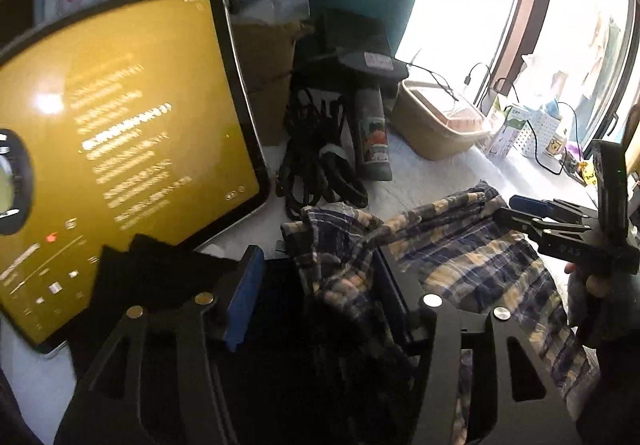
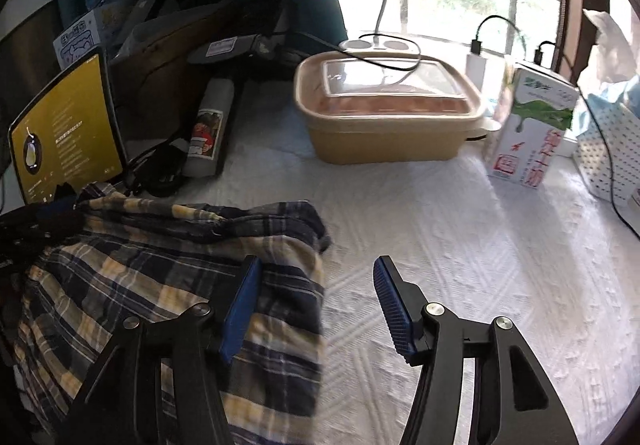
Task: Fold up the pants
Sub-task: 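Lower the pants end onto the stack and open both grippers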
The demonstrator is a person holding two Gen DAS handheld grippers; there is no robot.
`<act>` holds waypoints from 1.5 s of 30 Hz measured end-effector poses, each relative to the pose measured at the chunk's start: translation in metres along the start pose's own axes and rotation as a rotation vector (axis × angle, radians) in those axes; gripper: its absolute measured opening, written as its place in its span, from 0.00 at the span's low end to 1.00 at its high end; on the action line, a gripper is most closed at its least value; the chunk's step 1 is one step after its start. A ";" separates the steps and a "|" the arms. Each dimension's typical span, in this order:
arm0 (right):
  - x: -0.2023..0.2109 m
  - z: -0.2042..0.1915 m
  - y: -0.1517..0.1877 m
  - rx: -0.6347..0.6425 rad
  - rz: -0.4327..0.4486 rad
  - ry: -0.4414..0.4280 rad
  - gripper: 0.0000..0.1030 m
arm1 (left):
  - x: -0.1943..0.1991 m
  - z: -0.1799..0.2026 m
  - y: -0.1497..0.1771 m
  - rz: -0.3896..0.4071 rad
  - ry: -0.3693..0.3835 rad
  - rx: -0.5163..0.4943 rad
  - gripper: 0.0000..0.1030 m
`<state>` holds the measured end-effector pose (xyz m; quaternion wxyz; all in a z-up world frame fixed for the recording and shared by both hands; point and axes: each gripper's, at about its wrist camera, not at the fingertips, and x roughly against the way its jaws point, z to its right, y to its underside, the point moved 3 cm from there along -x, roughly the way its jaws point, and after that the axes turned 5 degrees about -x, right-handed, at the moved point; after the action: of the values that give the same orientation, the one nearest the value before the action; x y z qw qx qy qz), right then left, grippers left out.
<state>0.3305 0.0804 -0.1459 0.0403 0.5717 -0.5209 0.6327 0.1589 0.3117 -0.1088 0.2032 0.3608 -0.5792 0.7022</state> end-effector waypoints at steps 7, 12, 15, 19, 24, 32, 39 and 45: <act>0.022 0.004 0.012 -0.003 0.014 0.025 0.58 | 0.040 0.027 0.015 0.076 0.054 0.016 0.55; 0.040 -0.001 0.022 0.010 0.025 0.025 0.58 | 0.036 0.044 0.037 0.030 0.072 -0.005 0.55; 0.052 -0.004 0.028 0.020 0.035 0.029 0.58 | 0.027 0.043 0.051 -0.010 0.049 0.009 0.55; 0.066 -0.006 0.039 0.024 0.045 0.040 0.58 | 0.025 0.035 0.068 -0.015 0.051 0.036 0.58; 0.078 -0.004 0.053 0.014 0.045 0.058 0.58 | 0.032 0.030 0.079 0.004 0.060 0.057 0.61; 0.109 0.001 0.080 0.007 0.065 0.090 0.59 | 0.070 0.042 0.081 0.103 0.060 0.060 0.69; 0.137 0.003 0.103 0.011 0.083 0.118 0.60 | 0.099 0.068 0.094 0.191 0.086 0.049 0.74; 0.171 0.005 0.119 0.008 0.124 0.150 0.62 | 0.117 0.109 0.097 0.239 0.097 -0.030 0.90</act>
<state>0.1986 -0.0705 -0.0893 0.0380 0.4895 -0.5481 0.6771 0.0430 0.1680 -0.0795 0.1512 0.2519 -0.6180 0.7293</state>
